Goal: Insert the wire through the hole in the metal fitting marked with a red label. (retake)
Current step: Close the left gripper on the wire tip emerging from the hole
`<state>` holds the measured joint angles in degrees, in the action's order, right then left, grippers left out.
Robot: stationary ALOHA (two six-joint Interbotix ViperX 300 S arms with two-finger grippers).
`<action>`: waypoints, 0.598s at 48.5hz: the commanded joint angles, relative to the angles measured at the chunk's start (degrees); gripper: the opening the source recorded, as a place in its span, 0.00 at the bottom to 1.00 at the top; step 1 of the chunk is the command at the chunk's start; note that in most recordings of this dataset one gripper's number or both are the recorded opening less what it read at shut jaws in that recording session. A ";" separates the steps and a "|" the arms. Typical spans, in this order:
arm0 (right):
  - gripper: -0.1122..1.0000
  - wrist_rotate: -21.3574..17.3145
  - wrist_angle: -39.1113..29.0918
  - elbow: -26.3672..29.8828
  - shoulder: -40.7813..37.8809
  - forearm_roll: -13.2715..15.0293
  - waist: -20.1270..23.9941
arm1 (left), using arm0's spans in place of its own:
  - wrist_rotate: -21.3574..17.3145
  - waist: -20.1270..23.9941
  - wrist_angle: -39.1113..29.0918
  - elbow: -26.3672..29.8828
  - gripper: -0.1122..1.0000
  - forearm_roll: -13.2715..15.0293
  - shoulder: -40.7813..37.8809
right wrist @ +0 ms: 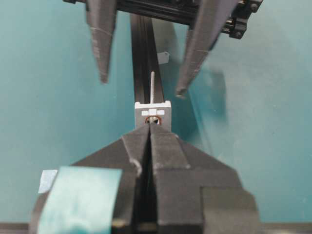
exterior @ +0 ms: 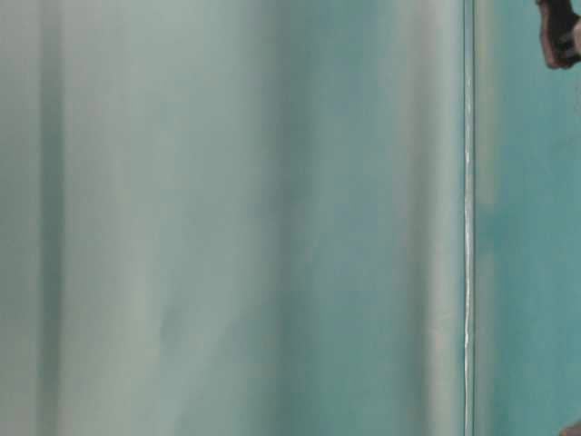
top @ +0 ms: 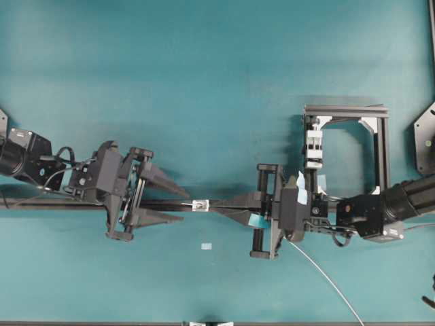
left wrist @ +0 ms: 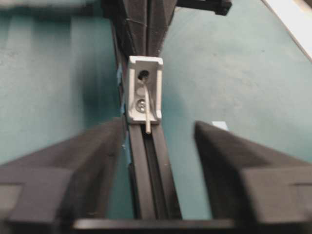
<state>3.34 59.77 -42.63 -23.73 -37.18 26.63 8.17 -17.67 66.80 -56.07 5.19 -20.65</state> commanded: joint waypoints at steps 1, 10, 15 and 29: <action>0.12 0.09 0.18 0.70 0.79 0.18 -0.18 | -0.09 -0.18 0.18 0.53 0.15 -0.09 2.02; 0.12 0.09 -0.18 0.62 0.79 0.18 -0.09 | -0.26 -0.18 0.18 0.53 0.02 -0.79 2.99; 0.12 0.09 -0.35 0.70 0.79 0.18 -0.09 | -0.26 -0.18 0.09 0.53 0.01 -0.88 2.99; 0.12 0.00 -0.35 0.62 0.88 0.18 -0.09 | -0.35 -0.35 0.09 0.53 0.01 -1.41 2.81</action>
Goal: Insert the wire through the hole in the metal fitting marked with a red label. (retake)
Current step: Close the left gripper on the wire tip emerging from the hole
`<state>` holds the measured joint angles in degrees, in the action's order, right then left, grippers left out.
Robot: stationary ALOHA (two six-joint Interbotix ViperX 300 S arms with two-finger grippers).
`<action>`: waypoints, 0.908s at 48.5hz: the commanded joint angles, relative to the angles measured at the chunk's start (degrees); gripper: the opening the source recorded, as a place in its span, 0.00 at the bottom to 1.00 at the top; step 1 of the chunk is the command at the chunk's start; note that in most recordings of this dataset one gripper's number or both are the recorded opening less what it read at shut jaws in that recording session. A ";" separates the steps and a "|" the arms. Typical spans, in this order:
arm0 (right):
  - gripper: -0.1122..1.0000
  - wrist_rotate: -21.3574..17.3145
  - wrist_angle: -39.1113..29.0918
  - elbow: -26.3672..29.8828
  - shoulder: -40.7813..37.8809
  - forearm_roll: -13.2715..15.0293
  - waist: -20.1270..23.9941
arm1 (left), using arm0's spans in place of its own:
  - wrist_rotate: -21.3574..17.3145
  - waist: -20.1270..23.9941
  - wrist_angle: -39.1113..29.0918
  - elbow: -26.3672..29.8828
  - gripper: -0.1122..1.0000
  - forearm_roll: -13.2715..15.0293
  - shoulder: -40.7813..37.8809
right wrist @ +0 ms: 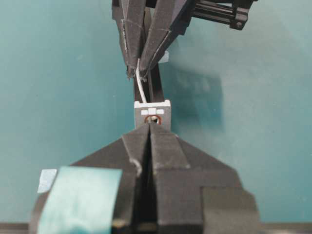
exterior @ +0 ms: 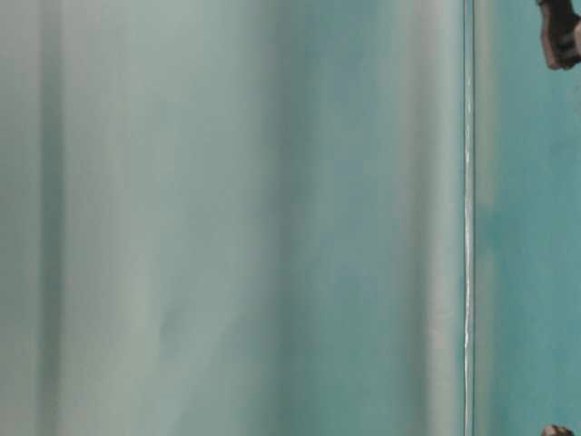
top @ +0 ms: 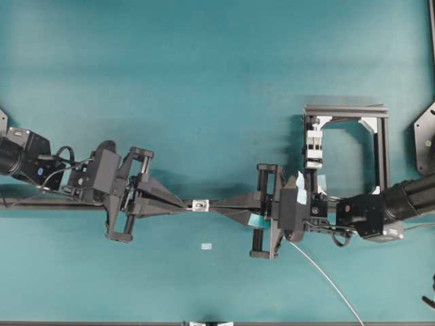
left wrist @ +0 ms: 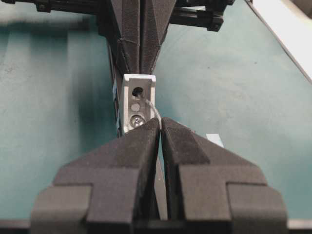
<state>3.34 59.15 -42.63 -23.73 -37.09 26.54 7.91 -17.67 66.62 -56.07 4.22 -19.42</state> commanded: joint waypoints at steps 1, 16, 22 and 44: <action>0.12 0.00 0.26 0.62 0.79 0.09 0.00 | -0.09 -0.35 0.18 0.53 0.01 -0.44 1.58; 0.12 0.00 -2.37 0.79 0.88 0.09 -0.35 | -0.09 -0.53 -0.70 0.53 0.01 -0.35 1.58; 0.12 0.09 -2.99 0.79 0.97 0.18 -0.35 | -0.09 -0.62 -1.05 0.53 0.01 -0.35 1.58; 0.75 0.18 -2.02 0.53 2.72 0.44 -0.26 | -0.09 -0.70 -1.05 0.53 0.01 -0.35 1.67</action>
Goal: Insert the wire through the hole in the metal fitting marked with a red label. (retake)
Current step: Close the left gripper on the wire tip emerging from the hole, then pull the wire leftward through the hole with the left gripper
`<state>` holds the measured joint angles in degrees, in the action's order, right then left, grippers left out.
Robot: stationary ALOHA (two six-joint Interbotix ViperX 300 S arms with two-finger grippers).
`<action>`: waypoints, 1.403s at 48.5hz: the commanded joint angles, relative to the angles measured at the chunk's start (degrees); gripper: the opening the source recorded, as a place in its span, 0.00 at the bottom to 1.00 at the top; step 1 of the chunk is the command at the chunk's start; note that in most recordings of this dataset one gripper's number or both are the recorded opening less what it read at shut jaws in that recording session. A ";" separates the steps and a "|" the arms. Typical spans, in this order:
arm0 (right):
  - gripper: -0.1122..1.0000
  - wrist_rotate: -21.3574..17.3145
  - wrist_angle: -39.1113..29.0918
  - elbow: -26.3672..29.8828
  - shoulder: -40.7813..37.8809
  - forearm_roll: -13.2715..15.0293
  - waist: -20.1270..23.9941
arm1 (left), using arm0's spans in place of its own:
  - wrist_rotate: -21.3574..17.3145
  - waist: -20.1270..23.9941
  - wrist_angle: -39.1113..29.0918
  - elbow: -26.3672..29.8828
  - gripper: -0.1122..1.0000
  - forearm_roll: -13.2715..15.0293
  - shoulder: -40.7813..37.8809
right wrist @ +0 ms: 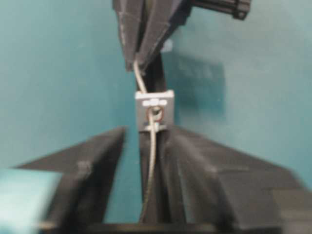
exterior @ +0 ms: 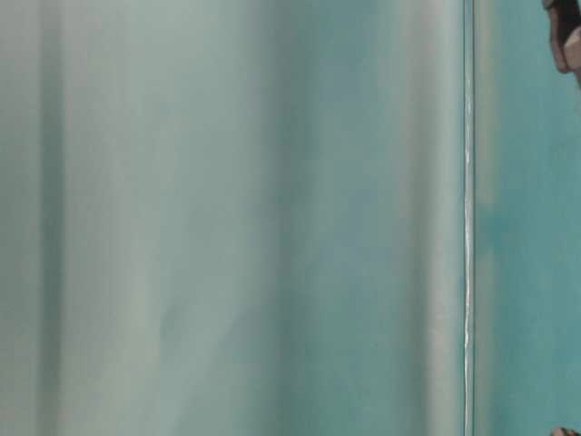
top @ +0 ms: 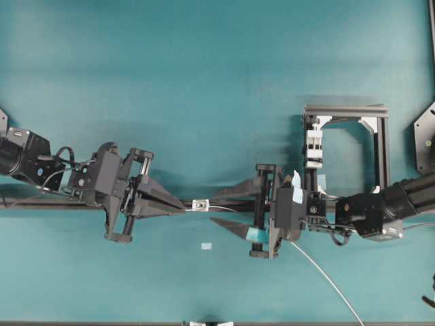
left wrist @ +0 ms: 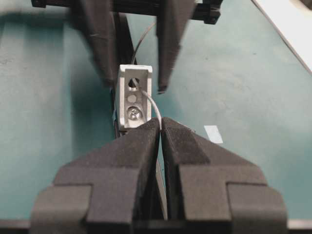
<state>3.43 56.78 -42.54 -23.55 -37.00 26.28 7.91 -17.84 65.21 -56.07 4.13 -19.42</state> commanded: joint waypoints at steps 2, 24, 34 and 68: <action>0.83 0.09 0.35 0.35 2.72 0.62 0.09 | -0.09 -0.53 0.35 0.53 0.01 -0.26 1.67; 0.84 0.79 0.35 0.18 3.16 1.41 0.18 | -0.09 -0.62 0.26 -0.97 0.01 -0.26 2.72; 0.84 0.79 0.26 -0.09 3.16 1.41 0.18 | 0.00 -1.41 -0.70 -5.27 0.01 -0.35 7.12; 0.83 0.79 0.09 -0.09 3.16 1.41 0.18 | -0.09 -4.13 -10.20 -16.88 0.01 -0.35 21.18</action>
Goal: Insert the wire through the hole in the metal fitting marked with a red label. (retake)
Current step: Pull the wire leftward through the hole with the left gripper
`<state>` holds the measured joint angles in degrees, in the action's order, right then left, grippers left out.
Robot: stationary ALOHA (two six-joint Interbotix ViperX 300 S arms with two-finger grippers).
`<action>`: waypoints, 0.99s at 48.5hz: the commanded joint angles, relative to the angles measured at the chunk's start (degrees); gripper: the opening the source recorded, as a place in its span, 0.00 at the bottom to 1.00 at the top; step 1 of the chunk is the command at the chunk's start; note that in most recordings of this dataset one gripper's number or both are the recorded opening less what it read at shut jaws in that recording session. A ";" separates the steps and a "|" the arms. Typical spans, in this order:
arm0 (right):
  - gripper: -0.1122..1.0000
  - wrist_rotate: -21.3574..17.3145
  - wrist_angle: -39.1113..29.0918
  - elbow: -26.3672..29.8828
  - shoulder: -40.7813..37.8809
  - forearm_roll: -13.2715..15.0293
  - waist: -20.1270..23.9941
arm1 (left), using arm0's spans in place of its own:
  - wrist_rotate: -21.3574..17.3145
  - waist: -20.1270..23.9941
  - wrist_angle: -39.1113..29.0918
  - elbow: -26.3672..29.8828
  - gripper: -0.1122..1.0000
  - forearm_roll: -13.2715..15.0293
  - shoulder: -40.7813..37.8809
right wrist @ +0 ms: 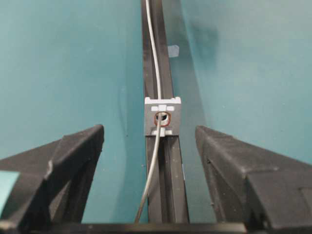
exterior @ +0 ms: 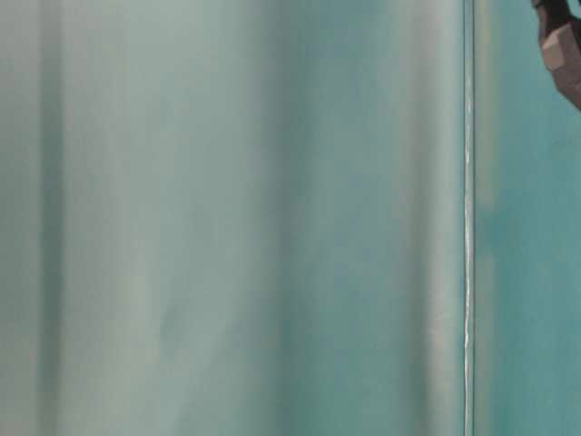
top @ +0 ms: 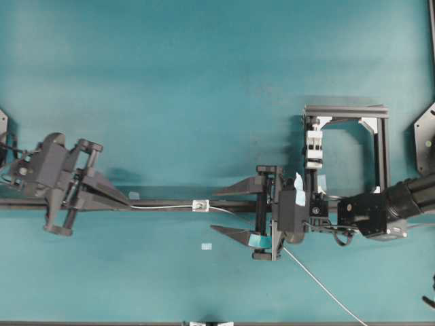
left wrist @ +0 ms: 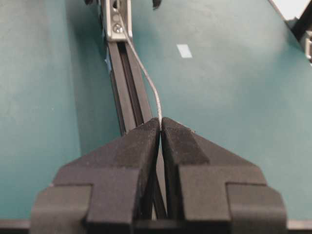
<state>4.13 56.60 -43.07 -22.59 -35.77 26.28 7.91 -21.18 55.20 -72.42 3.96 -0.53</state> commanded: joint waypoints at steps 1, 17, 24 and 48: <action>0.83 0.09 0.18 0.44 2.11 0.18 0.18 | 0.00 -0.88 -0.35 -0.79 0.01 -0.09 2.55; 0.83 0.09 0.18 0.44 2.20 0.18 0.18 | 0.00 -1.32 -3.16 -2.99 0.01 -0.09 5.98; 0.83 0.09 0.18 0.53 2.20 0.18 0.18 | 0.00 -1.32 -3.60 -3.60 0.01 -0.18 7.03; 0.83 0.09 0.18 0.62 2.20 0.18 0.26 | 0.00 -1.32 -5.71 -2.55 0.01 -0.18 6.94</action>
<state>4.13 56.60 -43.07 -22.50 -35.68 26.37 7.91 -22.32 49.66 -75.67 3.96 5.89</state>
